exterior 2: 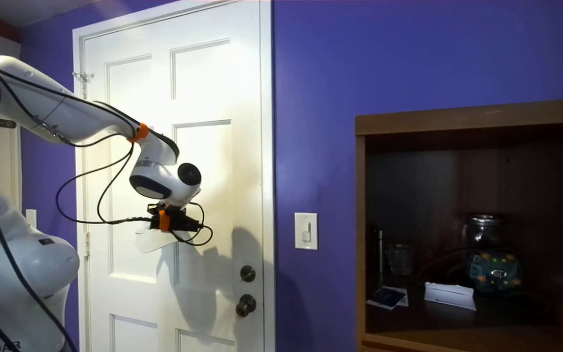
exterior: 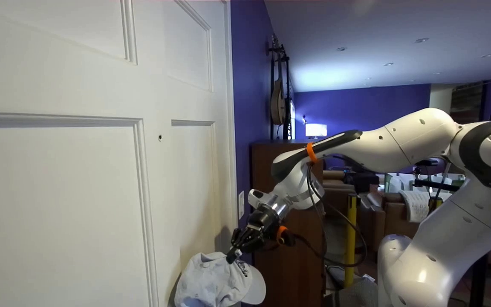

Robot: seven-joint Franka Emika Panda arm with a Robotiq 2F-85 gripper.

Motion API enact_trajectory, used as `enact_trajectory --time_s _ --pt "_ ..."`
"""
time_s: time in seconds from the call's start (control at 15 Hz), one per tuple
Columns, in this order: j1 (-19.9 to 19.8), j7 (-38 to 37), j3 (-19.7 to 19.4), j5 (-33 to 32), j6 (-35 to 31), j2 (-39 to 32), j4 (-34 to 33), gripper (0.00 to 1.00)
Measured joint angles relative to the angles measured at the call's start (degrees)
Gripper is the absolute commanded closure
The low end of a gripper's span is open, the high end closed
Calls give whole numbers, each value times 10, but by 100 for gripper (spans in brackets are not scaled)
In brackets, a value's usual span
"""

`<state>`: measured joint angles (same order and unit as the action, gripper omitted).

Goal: Hang the cap on the door

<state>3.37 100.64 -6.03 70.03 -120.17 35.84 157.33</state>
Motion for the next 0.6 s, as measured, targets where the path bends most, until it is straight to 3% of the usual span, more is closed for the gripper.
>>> enact_trajectory --time_s 0.33,0.6 --pt "-1 110 15 105 -18 -40 1 99" --pt "-10 159 38 142 -20 -76 0 99"
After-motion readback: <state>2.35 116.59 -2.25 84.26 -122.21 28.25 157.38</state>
